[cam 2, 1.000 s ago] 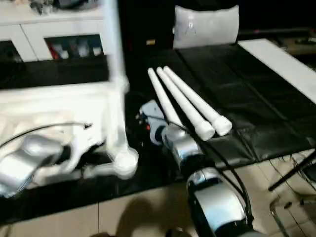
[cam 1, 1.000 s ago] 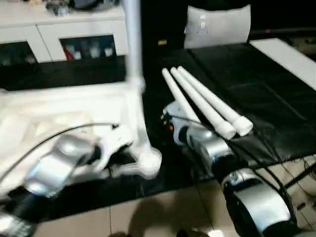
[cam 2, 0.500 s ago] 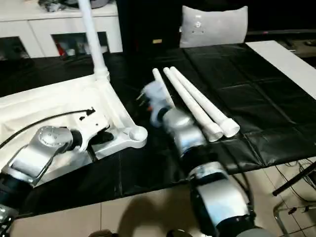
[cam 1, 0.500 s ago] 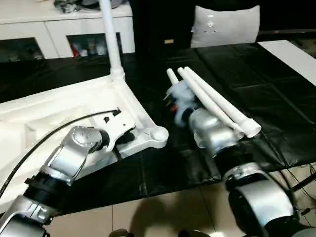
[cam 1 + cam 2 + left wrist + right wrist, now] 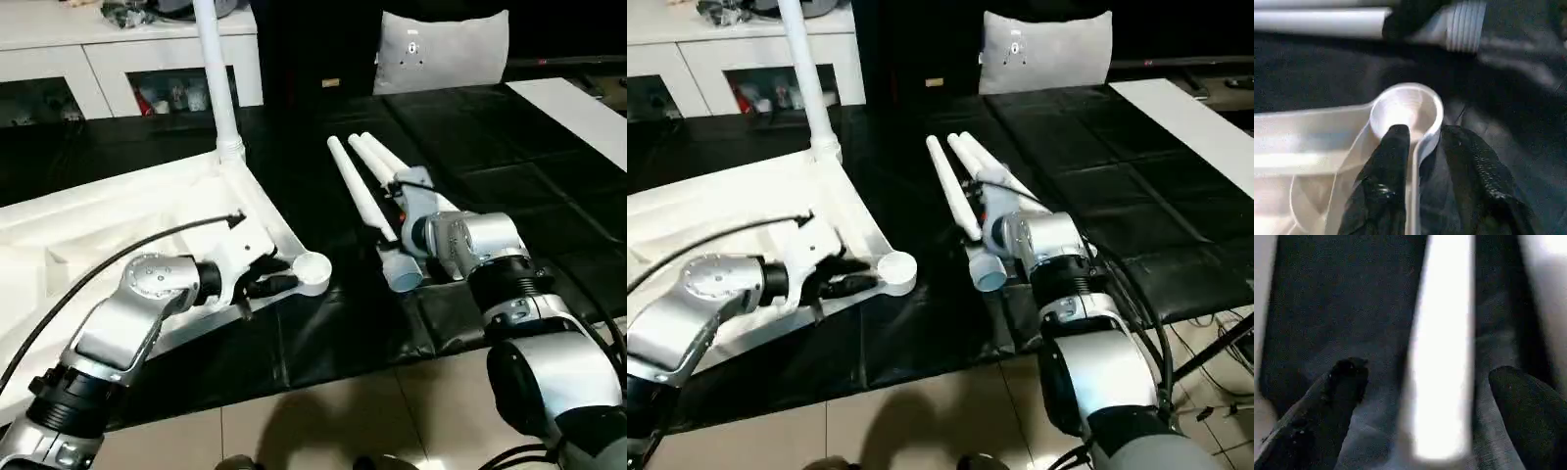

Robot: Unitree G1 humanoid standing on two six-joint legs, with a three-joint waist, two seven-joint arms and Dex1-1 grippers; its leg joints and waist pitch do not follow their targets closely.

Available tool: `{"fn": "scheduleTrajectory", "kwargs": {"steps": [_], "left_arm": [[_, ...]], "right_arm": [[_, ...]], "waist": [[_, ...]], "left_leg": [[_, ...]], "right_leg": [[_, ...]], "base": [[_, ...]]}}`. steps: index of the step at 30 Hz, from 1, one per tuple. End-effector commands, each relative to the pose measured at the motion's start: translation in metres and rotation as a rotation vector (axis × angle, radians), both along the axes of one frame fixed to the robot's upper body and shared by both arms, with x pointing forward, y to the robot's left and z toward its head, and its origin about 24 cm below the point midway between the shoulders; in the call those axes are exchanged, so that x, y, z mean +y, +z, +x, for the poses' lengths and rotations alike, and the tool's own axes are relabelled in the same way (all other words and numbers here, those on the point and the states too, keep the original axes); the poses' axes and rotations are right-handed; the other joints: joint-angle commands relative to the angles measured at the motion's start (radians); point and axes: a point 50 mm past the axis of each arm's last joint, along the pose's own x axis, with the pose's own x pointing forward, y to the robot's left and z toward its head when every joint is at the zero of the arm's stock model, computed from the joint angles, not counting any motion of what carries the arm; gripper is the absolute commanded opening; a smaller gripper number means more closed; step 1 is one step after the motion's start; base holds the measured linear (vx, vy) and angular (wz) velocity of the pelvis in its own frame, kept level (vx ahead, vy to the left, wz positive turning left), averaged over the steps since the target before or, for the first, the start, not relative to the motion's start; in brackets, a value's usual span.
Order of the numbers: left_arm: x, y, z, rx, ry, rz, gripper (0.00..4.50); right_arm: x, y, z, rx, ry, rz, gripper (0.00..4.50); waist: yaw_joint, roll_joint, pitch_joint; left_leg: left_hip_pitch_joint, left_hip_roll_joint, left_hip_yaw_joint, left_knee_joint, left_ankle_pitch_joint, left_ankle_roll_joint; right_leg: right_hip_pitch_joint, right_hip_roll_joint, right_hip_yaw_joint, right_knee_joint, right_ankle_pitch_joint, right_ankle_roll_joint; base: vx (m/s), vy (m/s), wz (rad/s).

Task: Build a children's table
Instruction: Rotate table base, then pick table leg

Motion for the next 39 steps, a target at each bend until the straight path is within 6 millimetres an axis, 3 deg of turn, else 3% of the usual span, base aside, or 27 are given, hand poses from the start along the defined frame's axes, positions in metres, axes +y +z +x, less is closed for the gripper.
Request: {"fn": "scheduleTrajectory", "kwargs": {"steps": [1, 17, 19, 22, 30, 35, 39], "left_arm": [[-0.001, 0.006, 0.0, -0.008, -0.005, -0.015, 1.87], [-0.012, 0.006, -0.004, 0.009, -0.027, -0.035, 2.94], [-0.012, 0.005, -0.004, 0.012, -0.028, -0.033, 3.34], [-0.012, 0.005, -0.004, 0.013, -0.028, -0.033, 3.38], [-0.011, 0.004, -0.004, 0.019, -0.019, -0.031, 4.15], [-0.014, 0.009, 0.005, -0.023, 0.045, -0.076, 4.46], [-0.014, 0.019, 0.031, -0.058, 0.294, -0.2, 4.5]], "right_arm": [[-0.001, 0.002, 0.0, 0.013, -0.009, 0.018, 4.03], [-0.006, -0.01, -0.008, 0.114, -0.03, 0.044, 2.79], [-0.006, -0.012, -0.009, 0.118, -0.034, 0.046, 2.45], [-0.006, -0.013, -0.009, 0.121, -0.035, 0.047, 2.29], [-0.006, -0.014, -0.009, 0.107, -0.042, 0.059, 1.92], [-0.008, 0.001, -0.001, -0.039, -0.09, 0.197, 1.9], [-0.014, 0.022, 0.003, -0.234, -0.102, 0.432, 1.89]], "waist": [[0.004, 0.003, -0.076], [0.005, 0.003, -0.079], [0.005, 0.003, -0.079], [0.005, 0.002, -0.079], [0.005, 0.002, -0.079], [0.008, 0.0, -0.081], [0.012, -0.001, -0.084]], "left_leg": [[0.004, 0.045, -0.014, -0.072, -0.249, -0.017], [0.004, 0.044, -0.013, -0.071, -0.236, -0.021], [0.003, 0.044, -0.013, -0.071, -0.233, -0.02], [0.002, 0.044, -0.013, -0.071, -0.228, -0.019], [0.004, 0.044, -0.013, -0.07, -0.234, -0.02], [0.003, 0.043, -0.012, -0.069, -0.219, -0.015], [0.002, 0.04, -0.007, -0.065, -0.198, 0.001]], "right_leg": [[0.056, -0.068, 0.058, -0.07, -0.415, -0.138], [0.056, -0.067, 0.057, -0.07, -0.409, -0.126], [0.057, -0.068, 0.057, -0.07, -0.411, -0.125], [0.058, -0.067, 0.057, -0.07, -0.411, -0.123], [0.056, -0.067, 0.056, -0.071, -0.42, -0.118], [0.058, -0.068, 0.056, -0.072, -0.409, -0.116], [0.06, -0.067, 0.054, -0.076, -0.398, -0.103]], "base": [[0.0, 0.0, 0.0], [0.0, 0.0, 0.0], [0.0, 0.0, 0.0], [0.0, 0.0, 0.0], [0.0, 0.0, 0.0], [0.0, 0.0, 0.0], [0.0, 0.0, 0.0]]}}
